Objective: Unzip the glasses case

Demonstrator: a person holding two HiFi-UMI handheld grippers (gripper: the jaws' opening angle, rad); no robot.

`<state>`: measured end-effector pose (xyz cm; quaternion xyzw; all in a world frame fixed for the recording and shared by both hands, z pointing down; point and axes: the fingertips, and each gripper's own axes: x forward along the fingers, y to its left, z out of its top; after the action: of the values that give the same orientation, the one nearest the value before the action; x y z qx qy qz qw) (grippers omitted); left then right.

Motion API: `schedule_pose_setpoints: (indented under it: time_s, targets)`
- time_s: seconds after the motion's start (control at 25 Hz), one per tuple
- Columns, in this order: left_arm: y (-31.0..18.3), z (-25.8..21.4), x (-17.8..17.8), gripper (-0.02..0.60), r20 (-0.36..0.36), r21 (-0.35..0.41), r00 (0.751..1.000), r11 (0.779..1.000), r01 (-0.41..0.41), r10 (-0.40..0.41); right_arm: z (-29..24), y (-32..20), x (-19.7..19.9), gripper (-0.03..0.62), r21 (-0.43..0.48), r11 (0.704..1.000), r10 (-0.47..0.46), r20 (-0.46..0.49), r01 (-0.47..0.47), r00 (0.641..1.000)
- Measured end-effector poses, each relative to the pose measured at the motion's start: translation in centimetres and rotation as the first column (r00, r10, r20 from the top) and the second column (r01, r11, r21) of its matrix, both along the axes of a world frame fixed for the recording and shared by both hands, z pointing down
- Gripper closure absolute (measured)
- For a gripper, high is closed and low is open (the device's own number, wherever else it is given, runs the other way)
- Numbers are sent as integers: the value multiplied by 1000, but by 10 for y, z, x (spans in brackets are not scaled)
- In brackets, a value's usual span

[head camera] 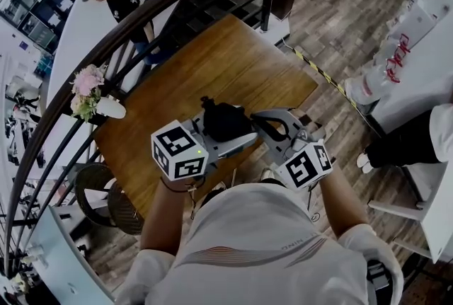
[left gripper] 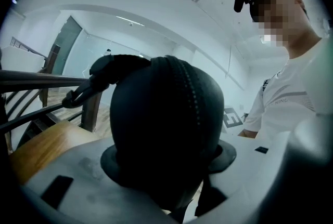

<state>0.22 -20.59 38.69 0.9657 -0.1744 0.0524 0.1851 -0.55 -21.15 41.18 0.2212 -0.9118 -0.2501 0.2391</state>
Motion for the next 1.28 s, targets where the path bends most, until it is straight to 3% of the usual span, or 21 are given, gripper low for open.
schedule_pose_setpoints:
  time_s: [0.12, 0.28, 0.44, 0.64, 0.84, 1.0, 1.2, 1.28]
  targets:
    - [9, 17, 7, 318, 90, 5, 995, 999, -54, 53, -6, 2, -1, 542, 19, 1000, -9, 3, 9, 1000]
    - [21, 50, 15, 318, 236, 17, 965, 992, -124, 116, -19, 6, -2, 540, 61, 998, -19, -5, 20, 1000]
    - [26, 72, 20, 318, 320, 11, 935, 987, -161, 149, -19, 10, -2, 540, 154, 987, -30, -124, 49, 992]
    - [33, 92, 22, 318, 400, -65, 890, 976, -210, 218, -14, 15, -3, 539, 222, 968, -56, -259, 116, 964]
    - [43, 117, 22, 318, 494, -128, 820, 957, -261, 289, -1, 24, -7, 537, 270, 935, -105, -413, 232, 905]
    - [53, 140, 18, 318, 566, -173, 744, 934, -313, 354, 14, 35, -11, 537, 274, 899, -151, -537, 341, 830]
    - [67, 162, 12, 318, 633, -214, 654, 905, -368, 415, 31, 48, -17, 537, 245, 868, -199, -626, 432, 754]
    - [69, 168, 10, 318, 650, -209, 637, 903, -376, 415, 37, 51, -19, 536, 235, 863, -208, -642, 447, 738]
